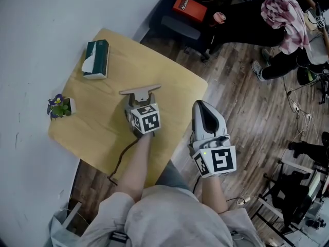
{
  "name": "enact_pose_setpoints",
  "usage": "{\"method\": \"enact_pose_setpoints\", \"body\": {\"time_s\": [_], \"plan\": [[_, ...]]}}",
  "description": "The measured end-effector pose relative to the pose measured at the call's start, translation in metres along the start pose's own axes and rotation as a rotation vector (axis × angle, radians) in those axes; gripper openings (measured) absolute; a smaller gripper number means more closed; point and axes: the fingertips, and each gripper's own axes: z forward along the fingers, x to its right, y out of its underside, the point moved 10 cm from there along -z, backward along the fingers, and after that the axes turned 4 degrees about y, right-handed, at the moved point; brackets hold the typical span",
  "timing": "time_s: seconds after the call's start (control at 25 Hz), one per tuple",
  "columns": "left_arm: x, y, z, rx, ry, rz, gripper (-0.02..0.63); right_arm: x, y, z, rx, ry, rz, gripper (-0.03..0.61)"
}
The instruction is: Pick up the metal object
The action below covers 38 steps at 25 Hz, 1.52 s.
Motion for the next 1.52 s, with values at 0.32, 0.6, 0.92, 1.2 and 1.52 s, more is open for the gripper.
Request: {"method": "enact_pose_setpoints", "body": {"time_s": [0.32, 0.6, 0.92, 1.2, 1.52], "plan": [[0.002, 0.001, -0.003, -0.001, 0.075, 0.115, 0.304, 0.0, 0.001, 0.002, 0.0, -0.02, 0.007, 0.0], [-0.004, -0.012, -0.024, 0.057, 0.186, 0.17, 0.302, -0.007, -0.001, -0.002, 0.014, -0.032, 0.01, 0.0], [-0.017, -0.032, -0.078, 0.143, 0.246, 0.262, 0.302, -0.031, -0.012, -0.015, 0.052, -0.043, 0.0, 0.0], [-0.039, -0.04, -0.141, 0.229, 0.29, 0.262, 0.302, -0.065, -0.022, -0.043, 0.098, -0.041, -0.018, 0.0], [-0.068, -0.045, -0.218, 0.335, 0.326, 0.272, 0.302, -0.109, -0.035, -0.084, 0.154, -0.031, -0.049, 0.0]]}}
